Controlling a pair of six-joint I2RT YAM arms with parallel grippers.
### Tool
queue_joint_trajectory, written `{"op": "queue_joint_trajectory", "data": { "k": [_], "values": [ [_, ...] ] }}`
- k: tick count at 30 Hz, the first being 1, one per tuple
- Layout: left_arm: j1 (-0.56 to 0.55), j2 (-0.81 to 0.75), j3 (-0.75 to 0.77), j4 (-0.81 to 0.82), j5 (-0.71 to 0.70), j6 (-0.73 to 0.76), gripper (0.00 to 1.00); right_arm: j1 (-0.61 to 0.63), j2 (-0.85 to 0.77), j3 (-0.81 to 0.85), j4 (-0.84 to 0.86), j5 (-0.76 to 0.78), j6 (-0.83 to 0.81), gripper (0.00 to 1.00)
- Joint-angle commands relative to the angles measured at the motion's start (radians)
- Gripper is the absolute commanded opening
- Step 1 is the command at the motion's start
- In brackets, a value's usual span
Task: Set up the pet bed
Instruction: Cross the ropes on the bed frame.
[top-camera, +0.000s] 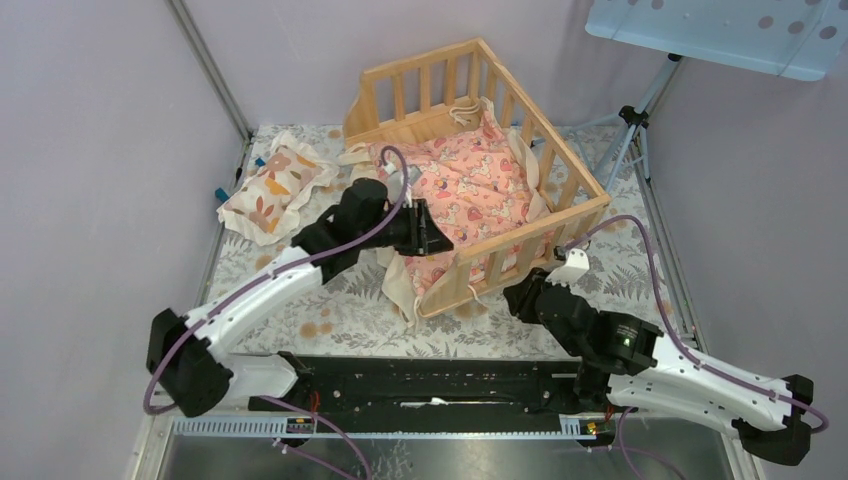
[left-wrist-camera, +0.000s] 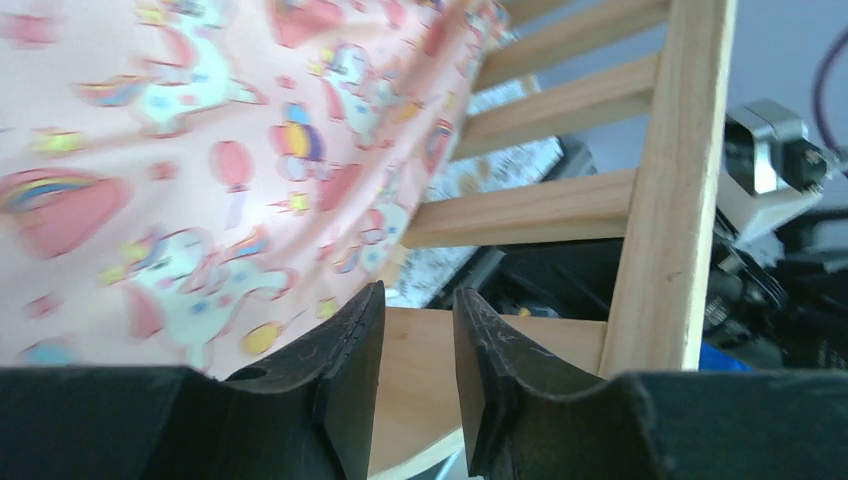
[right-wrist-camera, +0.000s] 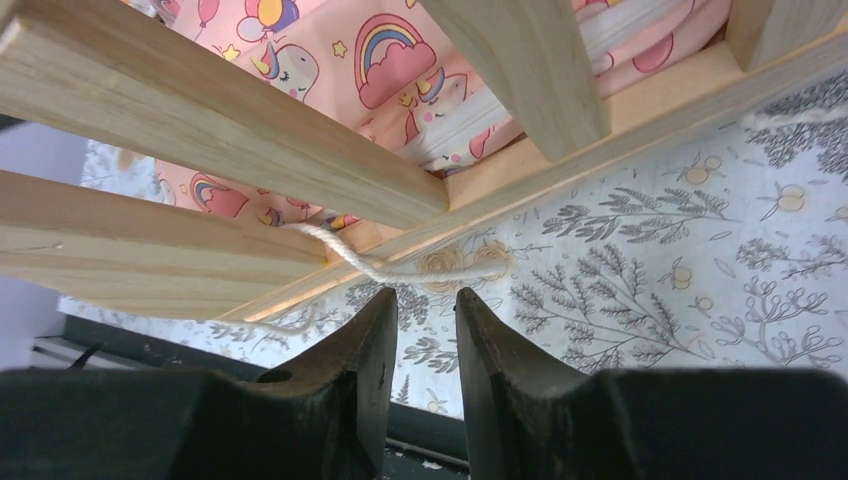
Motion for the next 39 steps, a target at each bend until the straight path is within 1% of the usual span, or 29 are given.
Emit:
{"op": "queue_joint_trajectory", "data": {
  "k": [1, 4, 6, 8, 10, 13, 17, 22, 24, 27, 29, 32, 36, 39],
  "values": [
    [0.02, -0.117, 0.005, -0.14, -0.302, 0.074, 0.34, -0.007, 0.064, 0.078, 0.04, 0.078, -0.089, 0.35],
    [0.023, -0.199, -0.064, -0.189, -0.427, 0.049, 0.33, -0.023, 0.151, 0.143, 0.011, 0.061, -0.15, 0.34],
    [0.03, -0.245, -0.116, -0.208, -0.492, 0.03, 0.33, -0.067, 0.249, 0.209, -0.052, 0.042, -0.166, 0.34],
    [0.038, -0.274, -0.157, -0.221, -0.505, 0.016, 0.33, -0.128, 0.309, 0.257, -0.099, 0.044, -0.179, 0.34],
    [0.041, -0.29, -0.183, -0.235, -0.512, 0.007, 0.33, -0.184, 0.333, 0.28, -0.101, 0.032, -0.211, 0.34],
    [0.047, -0.301, -0.205, -0.255, -0.539, -0.011, 0.33, -0.284, 0.362, 0.304, -0.068, -0.028, -0.275, 0.34],
    [0.065, -0.298, -0.21, -0.263, -0.563, -0.022, 0.33, -0.399, 0.432, 0.334, 0.019, -0.16, -0.369, 0.35],
    [0.084, -0.297, -0.207, -0.267, -0.561, -0.022, 0.33, -0.439, 0.551, 0.394, 0.121, -0.256, -0.448, 0.36],
    [0.086, -0.307, -0.209, -0.271, -0.557, -0.015, 0.33, -0.439, 0.569, 0.418, 0.106, -0.267, -0.448, 0.36],
    [0.087, -0.344, -0.219, -0.28, -0.548, 0.012, 0.33, -0.439, 0.512, 0.379, 0.086, -0.258, -0.431, 0.37],
    [0.087, -0.391, -0.243, -0.285, -0.551, 0.023, 0.33, -0.439, 0.438, 0.326, 0.066, -0.256, -0.418, 0.42],
    [0.087, -0.492, -0.296, -0.301, -0.548, 0.01, 0.32, -0.439, 0.314, 0.247, 0.026, -0.301, -0.411, 0.48],
    [0.087, -0.642, -0.395, -0.31, -0.517, -0.027, 0.31, -0.439, 0.149, 0.137, 0.022, -0.434, -0.393, 0.49],
    [0.087, -0.7, -0.448, -0.312, -0.502, -0.051, 0.31, -0.439, 0.064, 0.016, 0.1, -0.581, -0.379, 0.49]
  ]
}}
